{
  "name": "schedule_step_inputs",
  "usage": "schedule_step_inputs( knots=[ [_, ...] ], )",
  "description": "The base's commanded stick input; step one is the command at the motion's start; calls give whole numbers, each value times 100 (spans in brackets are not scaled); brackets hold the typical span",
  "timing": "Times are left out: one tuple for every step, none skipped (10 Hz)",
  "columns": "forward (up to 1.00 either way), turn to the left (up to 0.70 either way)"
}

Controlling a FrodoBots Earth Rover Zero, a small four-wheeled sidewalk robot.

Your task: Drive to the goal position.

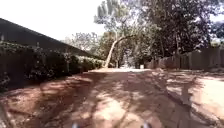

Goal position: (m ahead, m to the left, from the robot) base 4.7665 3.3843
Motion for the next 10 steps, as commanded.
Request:
schedule_step_inputs(
  knots=[
    [70,0],
    [70,0],
    [70,0],
    [70,-13],
    [70,-29],
    [70,-29],
    [70,-20],
    [70,0],
    [70,0],
    [70,0]
  ],
)
